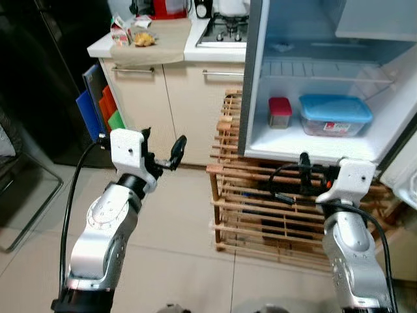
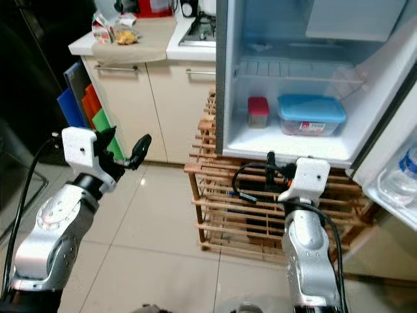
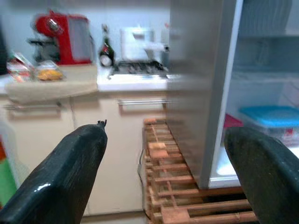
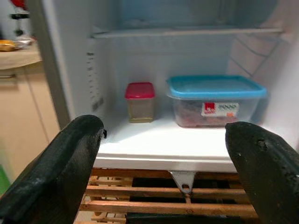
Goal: Restocking fridge
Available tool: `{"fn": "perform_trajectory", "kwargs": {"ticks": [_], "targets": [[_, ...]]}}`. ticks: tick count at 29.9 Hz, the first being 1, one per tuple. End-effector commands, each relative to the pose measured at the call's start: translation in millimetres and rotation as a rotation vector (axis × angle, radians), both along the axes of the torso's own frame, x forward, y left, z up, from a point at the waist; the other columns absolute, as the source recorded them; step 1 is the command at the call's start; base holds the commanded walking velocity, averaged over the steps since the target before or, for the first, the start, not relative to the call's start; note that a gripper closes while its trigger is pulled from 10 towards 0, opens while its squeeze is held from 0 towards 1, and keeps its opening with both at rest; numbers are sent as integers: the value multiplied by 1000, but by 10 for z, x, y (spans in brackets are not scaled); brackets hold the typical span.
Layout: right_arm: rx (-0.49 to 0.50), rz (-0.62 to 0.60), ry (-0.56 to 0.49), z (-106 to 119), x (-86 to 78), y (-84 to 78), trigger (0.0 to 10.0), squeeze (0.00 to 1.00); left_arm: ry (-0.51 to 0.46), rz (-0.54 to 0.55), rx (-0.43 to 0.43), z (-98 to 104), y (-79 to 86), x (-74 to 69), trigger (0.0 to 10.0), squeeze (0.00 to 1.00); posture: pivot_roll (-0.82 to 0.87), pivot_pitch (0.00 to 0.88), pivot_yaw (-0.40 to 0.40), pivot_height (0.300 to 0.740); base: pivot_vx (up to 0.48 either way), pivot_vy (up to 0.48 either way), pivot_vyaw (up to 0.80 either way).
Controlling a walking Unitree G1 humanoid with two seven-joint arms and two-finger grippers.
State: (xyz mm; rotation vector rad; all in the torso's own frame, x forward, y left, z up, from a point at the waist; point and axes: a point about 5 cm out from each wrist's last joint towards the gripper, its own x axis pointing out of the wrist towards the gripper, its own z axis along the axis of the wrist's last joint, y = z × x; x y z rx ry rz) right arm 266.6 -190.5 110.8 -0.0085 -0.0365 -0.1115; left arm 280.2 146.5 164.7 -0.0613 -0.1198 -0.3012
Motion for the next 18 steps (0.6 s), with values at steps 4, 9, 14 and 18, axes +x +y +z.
{"fn": "perform_trajectory", "kwargs": {"ticks": [4,9,14,18], "targets": [[-26,23,-23,59,69,20,10000,0,-26,-4,39,24,-46,59,10000,0,-124,0,88,740,0,0,0],[-31,31,-22,50,79,45,10000,0,-28,-15,38,30,-96,118,10000,0,-134,0,88,740,0,0,0],[-40,34,-19,39,75,42,10000,0,-35,-24,43,14,-126,138,10000,0,-152,0,91,740,0,0,0],[-45,36,-15,24,75,42,10000,0,-38,-28,34,6,-140,153,10000,0,-155,0,91,740,0,0,0]]}}
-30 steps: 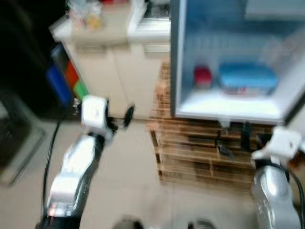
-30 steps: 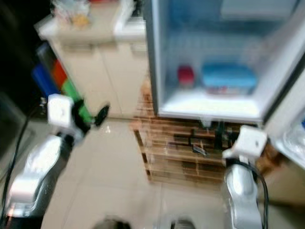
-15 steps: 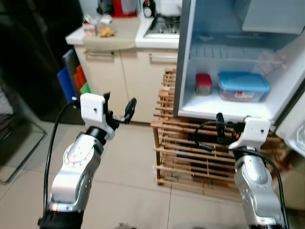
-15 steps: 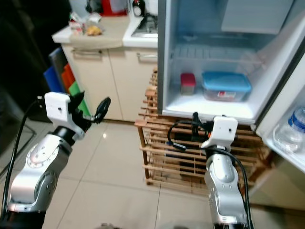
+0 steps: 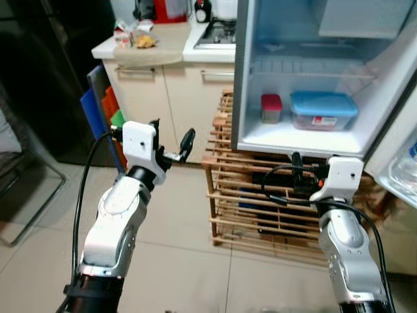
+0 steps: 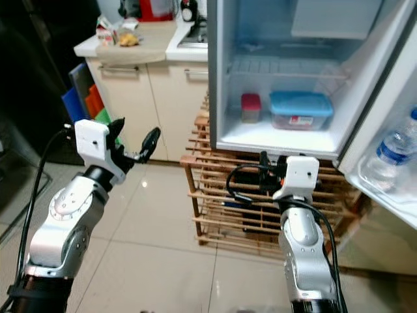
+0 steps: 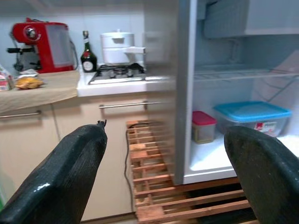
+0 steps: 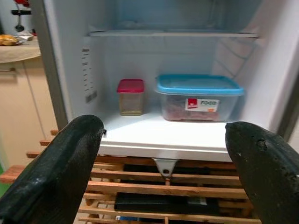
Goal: Restocking fridge
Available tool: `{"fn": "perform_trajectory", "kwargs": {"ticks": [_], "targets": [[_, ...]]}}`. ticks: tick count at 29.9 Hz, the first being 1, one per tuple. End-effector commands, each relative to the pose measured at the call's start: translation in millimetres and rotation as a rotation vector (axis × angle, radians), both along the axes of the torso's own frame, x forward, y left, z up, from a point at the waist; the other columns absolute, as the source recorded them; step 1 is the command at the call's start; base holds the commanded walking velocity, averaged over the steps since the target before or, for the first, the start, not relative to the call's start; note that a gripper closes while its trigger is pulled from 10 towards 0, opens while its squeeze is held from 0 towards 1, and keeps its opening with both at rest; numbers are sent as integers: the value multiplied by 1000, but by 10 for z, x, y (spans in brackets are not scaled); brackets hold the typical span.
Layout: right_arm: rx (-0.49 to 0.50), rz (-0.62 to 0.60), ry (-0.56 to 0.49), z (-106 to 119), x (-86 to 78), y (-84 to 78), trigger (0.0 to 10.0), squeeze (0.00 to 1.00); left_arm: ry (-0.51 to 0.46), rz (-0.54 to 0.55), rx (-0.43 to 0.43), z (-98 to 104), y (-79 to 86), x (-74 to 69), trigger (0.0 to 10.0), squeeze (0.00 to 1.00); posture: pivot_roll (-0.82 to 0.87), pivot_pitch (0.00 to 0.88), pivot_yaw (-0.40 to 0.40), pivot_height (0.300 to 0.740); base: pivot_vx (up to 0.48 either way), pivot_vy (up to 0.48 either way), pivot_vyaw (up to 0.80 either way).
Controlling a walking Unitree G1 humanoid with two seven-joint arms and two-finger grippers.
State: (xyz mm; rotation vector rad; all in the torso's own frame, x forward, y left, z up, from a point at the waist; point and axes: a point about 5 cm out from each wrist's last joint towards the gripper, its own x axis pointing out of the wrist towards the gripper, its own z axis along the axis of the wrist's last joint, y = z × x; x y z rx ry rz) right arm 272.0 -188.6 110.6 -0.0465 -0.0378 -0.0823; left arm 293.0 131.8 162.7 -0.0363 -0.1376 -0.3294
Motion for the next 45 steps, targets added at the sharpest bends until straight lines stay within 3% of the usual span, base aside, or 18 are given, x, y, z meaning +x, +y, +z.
{"fn": "perform_trajectory", "kwargs": {"ticks": [1,6,24,29,36,37,39,41,42,45], "targets": [[-8,9,-14,22,20,23,10000,0,-20,-12,3,27,-1,27,10000,0,-155,0,90,740,0,0,0],[-18,13,-15,25,21,26,10000,0,-26,-59,-19,37,-31,13,10000,0,-157,0,91,740,0,0,0],[-29,9,-16,36,19,-9,10000,0,-40,-138,-40,38,-135,-7,10000,0,-173,0,88,740,0,-462,0],[-29,72,42,-96,-131,-2,10000,0,-44,-126,-52,44,-115,-2,10000,0,-170,0,80,740,97,-204,0],[-66,123,276,-543,-442,-175,10000,0,8,-102,-8,-45,-78,102,10000,0,-189,0,81,740,0,0,0],[-62,124,372,-716,-541,-268,10000,0,5,-102,5,-48,-57,123,10000,0,-194,0,85,740,0,0,0],[-60,122,441,-856,-613,-335,10000,0,7,-113,8,-60,-56,121,10000,0,-200,0,88,740,0,0,0],[-50,140,631,-1188,-786,-414,10000,0,12,-143,6,-86,-75,100,10000,0,-204,0,89,740,0,0,0],[-50,140,631,-1188,-786,-414,10000,0,12,-143,6,-86,-75,100,10000,0,-204,0,89,740,0,0,0],[-93,107,898,-1611,-1124,-581,10000,0,25,-186,-12,-125,-114,55,10000,0,-206,0,89,740,0,-160,0]]}}
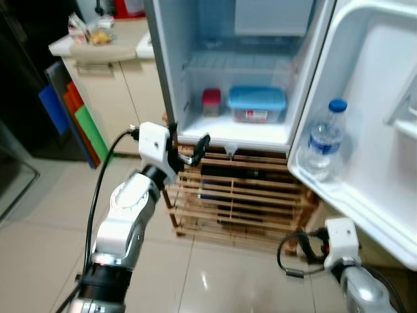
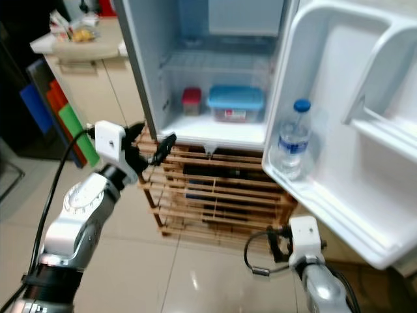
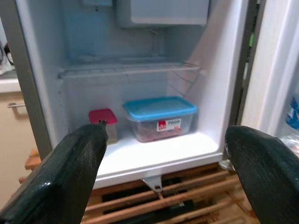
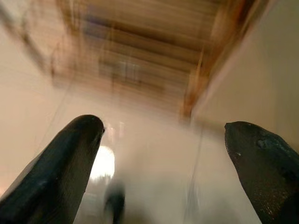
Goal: Restocking fridge
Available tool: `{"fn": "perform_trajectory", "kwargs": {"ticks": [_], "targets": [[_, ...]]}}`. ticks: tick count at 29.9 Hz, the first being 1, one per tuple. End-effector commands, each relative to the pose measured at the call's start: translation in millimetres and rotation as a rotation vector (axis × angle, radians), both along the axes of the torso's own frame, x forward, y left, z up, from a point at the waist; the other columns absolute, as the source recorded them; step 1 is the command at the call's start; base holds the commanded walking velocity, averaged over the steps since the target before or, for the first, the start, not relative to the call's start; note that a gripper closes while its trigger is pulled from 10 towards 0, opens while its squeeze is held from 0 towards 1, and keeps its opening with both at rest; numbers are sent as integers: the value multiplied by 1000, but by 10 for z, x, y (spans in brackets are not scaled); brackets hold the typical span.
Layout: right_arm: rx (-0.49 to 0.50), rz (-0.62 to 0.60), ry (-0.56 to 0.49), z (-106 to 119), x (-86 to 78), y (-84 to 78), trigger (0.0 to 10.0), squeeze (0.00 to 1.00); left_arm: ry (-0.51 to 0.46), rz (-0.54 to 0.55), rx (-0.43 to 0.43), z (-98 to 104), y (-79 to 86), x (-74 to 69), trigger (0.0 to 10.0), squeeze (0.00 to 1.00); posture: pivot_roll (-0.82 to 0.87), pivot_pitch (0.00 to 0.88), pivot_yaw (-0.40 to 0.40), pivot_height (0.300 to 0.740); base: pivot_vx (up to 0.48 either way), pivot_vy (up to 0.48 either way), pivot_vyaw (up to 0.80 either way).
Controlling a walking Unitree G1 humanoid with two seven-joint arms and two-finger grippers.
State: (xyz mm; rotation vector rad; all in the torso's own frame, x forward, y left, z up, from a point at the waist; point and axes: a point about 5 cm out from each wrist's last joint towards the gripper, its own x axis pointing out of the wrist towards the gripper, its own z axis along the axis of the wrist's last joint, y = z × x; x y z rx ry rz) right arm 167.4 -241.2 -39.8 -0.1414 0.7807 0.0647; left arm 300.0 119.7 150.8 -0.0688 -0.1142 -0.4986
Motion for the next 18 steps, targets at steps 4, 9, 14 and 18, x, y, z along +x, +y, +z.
{"fn": "perform_trajectory", "kwargs": {"ticks": [4,9,14,18], "targets": [[-154,-149,251,-356,-372,-327,10000,0,12,-35,-2,-38,-13,-30,10000,0,-207,0,89,740,0,-480,0],[-269,-203,363,-366,-590,-608,10000,0,12,-105,-10,-42,-62,-92,10000,0,-207,0,87,740,0,-480,0],[-341,-241,413,-331,-703,-798,10000,0,10,-74,-4,-68,-21,-93,10000,0,-206,0,88,740,0,-192,0],[-404,-286,420,-294,-718,-919,10000,0,8,-55,16,-78,-4,-70,10000,0,-207,0,86,740,0,0,0]]}}
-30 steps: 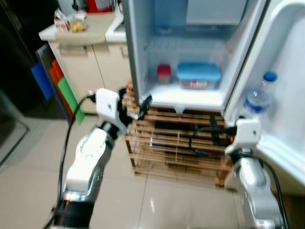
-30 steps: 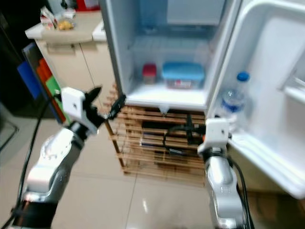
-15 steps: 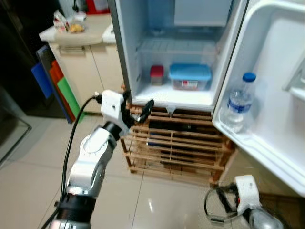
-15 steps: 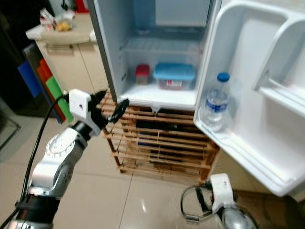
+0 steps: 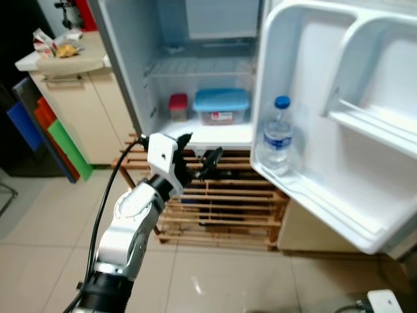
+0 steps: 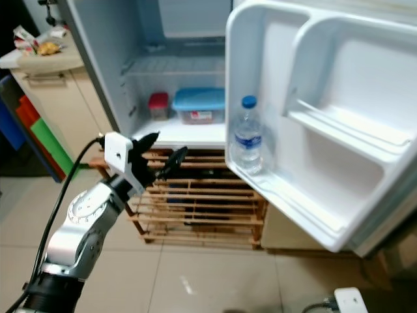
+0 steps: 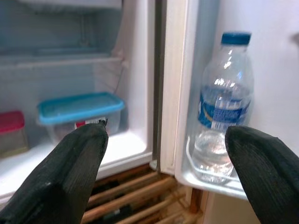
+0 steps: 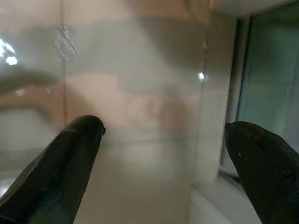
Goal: Restocking fridge
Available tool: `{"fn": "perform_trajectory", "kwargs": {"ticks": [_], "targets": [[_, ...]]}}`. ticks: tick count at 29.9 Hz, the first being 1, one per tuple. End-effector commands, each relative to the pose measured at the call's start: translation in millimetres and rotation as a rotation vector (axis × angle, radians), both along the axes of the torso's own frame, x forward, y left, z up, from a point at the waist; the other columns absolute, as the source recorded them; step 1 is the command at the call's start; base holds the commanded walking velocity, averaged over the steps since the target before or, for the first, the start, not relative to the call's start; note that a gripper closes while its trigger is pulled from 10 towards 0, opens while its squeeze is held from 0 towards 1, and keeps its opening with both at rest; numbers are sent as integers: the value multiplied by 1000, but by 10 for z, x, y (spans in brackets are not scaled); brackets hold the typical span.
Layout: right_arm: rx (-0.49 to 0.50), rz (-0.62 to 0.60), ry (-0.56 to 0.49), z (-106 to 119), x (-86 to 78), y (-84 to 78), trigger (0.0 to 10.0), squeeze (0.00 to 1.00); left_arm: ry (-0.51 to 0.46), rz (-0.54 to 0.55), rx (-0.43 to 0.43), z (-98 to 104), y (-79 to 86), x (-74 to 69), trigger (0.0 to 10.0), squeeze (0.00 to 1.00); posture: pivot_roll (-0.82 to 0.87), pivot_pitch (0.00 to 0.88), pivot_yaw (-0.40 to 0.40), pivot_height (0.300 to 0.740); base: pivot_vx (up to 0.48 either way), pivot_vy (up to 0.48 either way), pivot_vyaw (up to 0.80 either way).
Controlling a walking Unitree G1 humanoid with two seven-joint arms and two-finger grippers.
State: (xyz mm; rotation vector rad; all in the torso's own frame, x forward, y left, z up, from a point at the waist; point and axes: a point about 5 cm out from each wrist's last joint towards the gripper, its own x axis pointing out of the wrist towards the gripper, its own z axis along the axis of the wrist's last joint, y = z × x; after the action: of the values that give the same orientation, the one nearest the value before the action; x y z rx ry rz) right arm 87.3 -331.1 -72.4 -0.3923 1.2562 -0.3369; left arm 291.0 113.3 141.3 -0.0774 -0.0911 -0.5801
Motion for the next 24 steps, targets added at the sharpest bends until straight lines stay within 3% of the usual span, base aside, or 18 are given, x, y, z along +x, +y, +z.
{"fn": "perform_trajectory", "kwargs": {"ticks": [1,3,6,8,9,10,11,13,15,19,24], "targets": [[-43,-4,-35,54,90,-62,10000,0,-7,30,16,8,71,27,10000,0,-206,0,85,740,0,0,0],[-77,-21,-44,89,105,-119,10000,0,7,32,24,-19,90,34,10000,0,-206,0,85,740,0,0,0],[-133,-69,-81,164,152,-221,10000,0,137,49,150,-299,146,64,10000,0,-204,0,87,740,0,0,0],[-167,-104,-116,216,196,-282,10000,0,338,93,262,-670,242,78,10000,0,-204,0,88,740,0,0,0],[-193,-151,-152,269,237,-340,10000,0,597,171,287,-1056,385,32,10000,0,-206,0,87,740,0,0,0],[-194,-193,-175,310,206,-416,10000,0,675,194,259,-1164,423,4,10000,0,-206,0,87,740,0,0,0],[-194,-193,-175,310,206,-416,10000,0,675,194,259,-1164,423,4,10000,0,-206,0,87,740,0,0,0],[-194,-302,-241,437,119,-624,10000,0,749,218,207,-1286,456,-23,10000,0,-220,0,87,740,0,0,0],[-216,-377,-296,556,83,-780,10000,0,774,232,228,-1371,492,-46,10000,0,-222,0,91,740,0,0,0],[-281,-436,-413,867,295,-1023,10000,0,915,229,403,-1717,592,-289,10000,0,-227,0,96,740,0,0,0],[-309,-454,-541,1151,581,-1145,10000,0,998,253,528,-1899,705,-489,10000,0,-244,0,110,740,0,0,0]]}}
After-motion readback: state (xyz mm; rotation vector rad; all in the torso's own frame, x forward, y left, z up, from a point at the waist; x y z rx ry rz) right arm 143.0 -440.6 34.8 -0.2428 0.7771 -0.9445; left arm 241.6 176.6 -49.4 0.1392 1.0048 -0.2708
